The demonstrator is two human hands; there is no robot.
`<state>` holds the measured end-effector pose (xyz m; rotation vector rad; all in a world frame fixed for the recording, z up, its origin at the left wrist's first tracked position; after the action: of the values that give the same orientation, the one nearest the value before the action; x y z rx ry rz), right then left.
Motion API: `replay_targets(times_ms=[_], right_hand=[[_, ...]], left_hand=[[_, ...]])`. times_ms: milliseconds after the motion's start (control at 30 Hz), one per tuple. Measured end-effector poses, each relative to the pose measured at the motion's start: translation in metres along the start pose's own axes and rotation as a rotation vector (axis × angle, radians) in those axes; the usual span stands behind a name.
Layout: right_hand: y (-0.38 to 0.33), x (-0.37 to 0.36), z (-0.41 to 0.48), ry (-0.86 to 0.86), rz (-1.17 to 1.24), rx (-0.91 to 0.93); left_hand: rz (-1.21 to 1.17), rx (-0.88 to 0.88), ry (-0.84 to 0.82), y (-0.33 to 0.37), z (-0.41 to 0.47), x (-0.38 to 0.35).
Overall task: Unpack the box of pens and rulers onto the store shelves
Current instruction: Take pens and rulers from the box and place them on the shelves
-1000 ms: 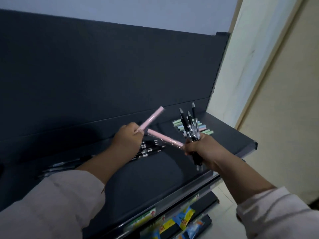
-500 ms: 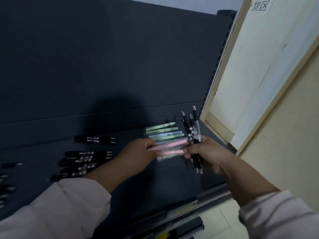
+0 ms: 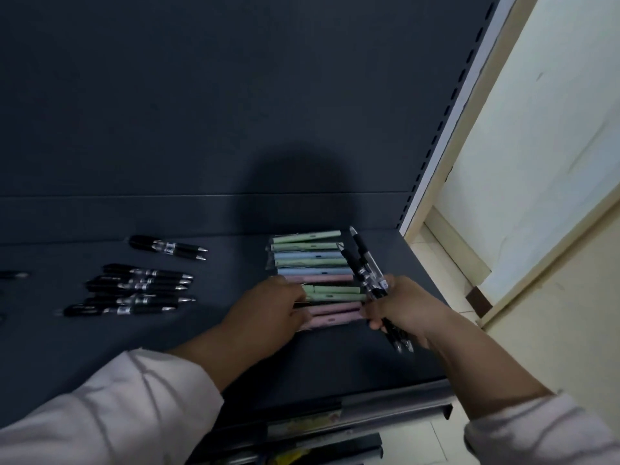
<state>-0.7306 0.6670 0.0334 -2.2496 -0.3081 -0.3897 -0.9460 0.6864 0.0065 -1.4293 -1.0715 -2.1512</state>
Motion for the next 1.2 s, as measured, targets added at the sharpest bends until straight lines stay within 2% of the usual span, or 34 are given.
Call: replay_targets(times_ms=[100,200,367,467,533,600,800,1000,1200], right_hand=[[-0.004,0.005,-0.001,0.006,-0.012,0.035],[-0.013,0.005,-0.005,-0.141,0.147,0.054],[-0.031,-0.011,-0.007,-0.464,0.527,-0.036],[-0.043,-0.024,-0.003,-0.543,0.601,-0.022],[-0.049,-0.032,0.001,-0.586,0.677,-0.001],[-0.055,-0.039,0.004,-0.604,0.738,0.026],[-0.066,-0.055,0.008,-0.594,0.71,0.09],[-0.069,-0.057,0.011,-0.633,0.73,0.061],[-0.073,-0.063,0.015,-0.554,0.679,0.051]], left_hand=[[0.084,0.038,0.057,0.006,-0.001,0.008],[0.042,0.06,0.116,0.009,0.003,0.018],[-0.468,0.27,0.198,0.021,0.017,0.03],[-0.869,0.468,0.127,0.034,0.018,0.035],[-1.007,0.537,0.042,0.041,0.016,0.035],[-1.094,0.539,0.034,0.044,0.017,0.036],[-1.05,0.568,0.168,0.031,0.016,0.039],[-0.983,0.549,0.177,0.022,0.016,0.038],[-0.945,0.573,0.229,0.011,0.012,0.046]])
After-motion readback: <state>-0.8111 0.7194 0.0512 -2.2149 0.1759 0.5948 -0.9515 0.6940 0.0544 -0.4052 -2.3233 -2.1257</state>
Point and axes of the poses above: each hand's wrist, its own z-axis towards the middle knuckle, its own x-axis out of the back of the hand, y = z × x, the point moved 1 cm from there along z, towards the middle knuckle, and after that the axes turned 15 degrees about -x, right-handed, at the moved point
